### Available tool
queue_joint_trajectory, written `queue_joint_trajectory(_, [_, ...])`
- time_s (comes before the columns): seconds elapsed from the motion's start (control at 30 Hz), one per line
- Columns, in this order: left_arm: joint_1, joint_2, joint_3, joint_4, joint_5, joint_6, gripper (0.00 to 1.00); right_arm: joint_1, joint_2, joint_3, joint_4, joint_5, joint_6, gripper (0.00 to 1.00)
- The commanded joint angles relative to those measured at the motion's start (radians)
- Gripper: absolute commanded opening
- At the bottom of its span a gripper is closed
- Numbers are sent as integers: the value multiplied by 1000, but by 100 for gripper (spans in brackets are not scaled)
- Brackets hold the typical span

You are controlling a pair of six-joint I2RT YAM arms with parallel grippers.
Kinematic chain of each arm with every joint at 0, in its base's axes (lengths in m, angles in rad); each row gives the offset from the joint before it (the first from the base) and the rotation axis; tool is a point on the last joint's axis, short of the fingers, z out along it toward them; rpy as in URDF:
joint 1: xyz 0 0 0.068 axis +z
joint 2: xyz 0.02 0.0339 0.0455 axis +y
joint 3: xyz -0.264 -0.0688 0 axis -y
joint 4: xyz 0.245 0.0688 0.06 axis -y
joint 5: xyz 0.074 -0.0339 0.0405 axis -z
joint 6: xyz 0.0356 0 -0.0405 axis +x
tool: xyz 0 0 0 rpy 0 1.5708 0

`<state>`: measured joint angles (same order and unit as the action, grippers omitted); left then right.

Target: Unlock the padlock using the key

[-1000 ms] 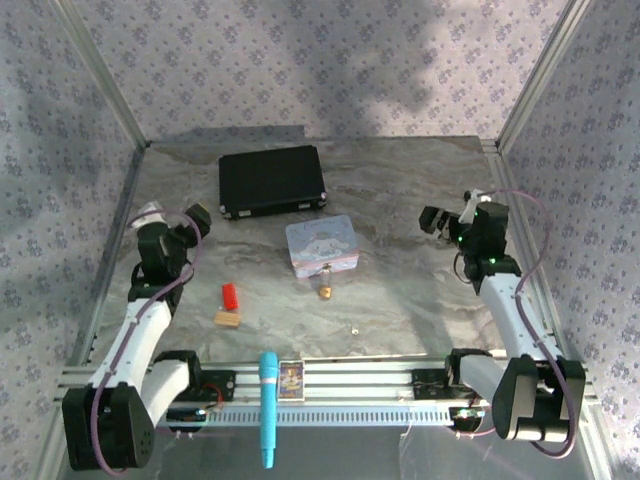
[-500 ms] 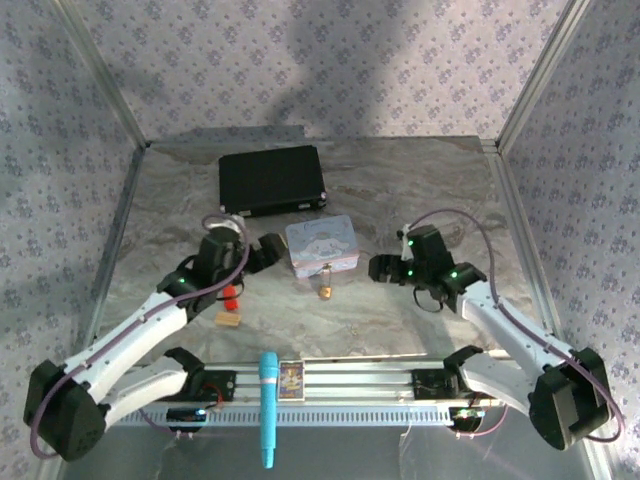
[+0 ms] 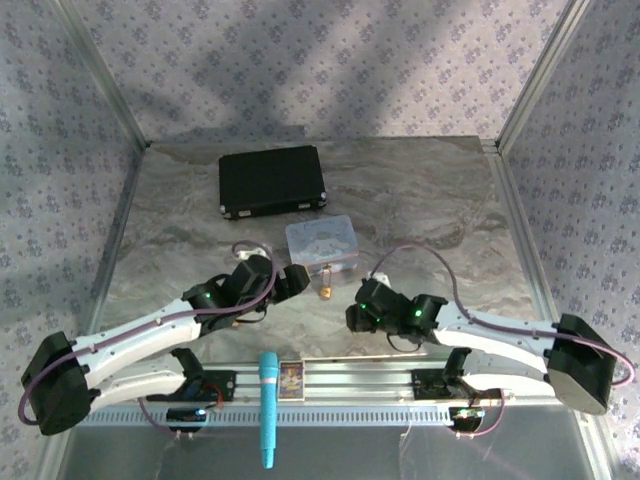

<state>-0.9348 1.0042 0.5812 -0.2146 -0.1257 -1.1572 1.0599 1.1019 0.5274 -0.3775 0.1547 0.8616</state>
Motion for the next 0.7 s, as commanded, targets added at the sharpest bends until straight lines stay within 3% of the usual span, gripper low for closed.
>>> queue_joint_trajectory(0.0, [-22,-5,-2,-18,-36,-10,89,55,74,-6,5,69,101,53])
queue_joint_trajectory(0.47, [-35,12,8,-35,-66,31,89,167,282,79,-5,115,153,42])
queue_joint_trajectory(0.57, [-36,7,-7,-23,-69,21,89,179,309,84,6,97,162,38])
queue_joint_trajectory(0.67, [-36,5,-11,-22,-77,20,89,194,332,83,21,92,169,26])
